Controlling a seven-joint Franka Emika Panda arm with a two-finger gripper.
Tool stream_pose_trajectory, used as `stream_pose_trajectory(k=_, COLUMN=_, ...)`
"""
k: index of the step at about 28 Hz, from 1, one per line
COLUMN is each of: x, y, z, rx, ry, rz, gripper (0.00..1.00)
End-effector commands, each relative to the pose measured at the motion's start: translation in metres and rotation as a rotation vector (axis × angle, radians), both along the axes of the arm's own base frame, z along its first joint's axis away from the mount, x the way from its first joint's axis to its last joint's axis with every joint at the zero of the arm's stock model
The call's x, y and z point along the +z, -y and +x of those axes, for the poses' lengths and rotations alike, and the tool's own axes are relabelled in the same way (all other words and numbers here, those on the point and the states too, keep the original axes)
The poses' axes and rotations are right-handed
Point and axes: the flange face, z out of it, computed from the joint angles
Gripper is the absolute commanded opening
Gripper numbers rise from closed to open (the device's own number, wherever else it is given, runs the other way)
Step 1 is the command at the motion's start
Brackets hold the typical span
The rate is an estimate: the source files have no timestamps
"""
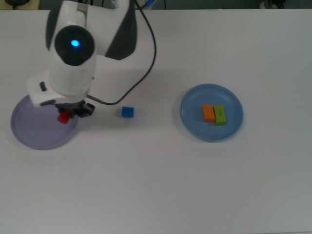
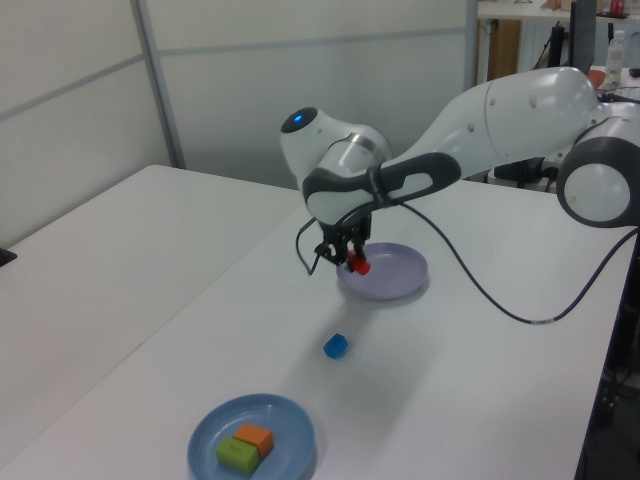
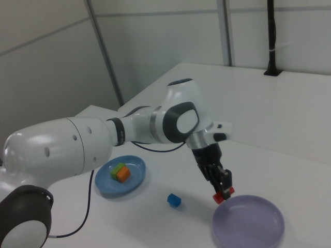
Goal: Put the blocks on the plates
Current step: 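Carry the red block onto the lavender plate and release, then move the gripper down to the blue block and grasp it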
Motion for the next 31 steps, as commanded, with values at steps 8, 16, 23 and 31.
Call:
stream_pose_trajectory(k=8, x=-0.037, y=0.058, z=0.002, rx=0.011, ry=0.067, rz=-0.014, gripper=0.0)
stream_pose_trajectory(k=16, x=-0.048, y=0.061, z=-0.002, rx=0.016, ry=0.047, rz=0.004, gripper=0.39)
stream_pose_trajectory(k=23, x=-0.042, y=0.071, z=-0.004, rx=0.001, ry=0.06, rz=0.055, gripper=1.0)
stream_pose_trajectory(k=31, x=-0.011, y=0.032, z=-0.004, rx=0.044, ry=0.037, rz=0.113, gripper=1.0)
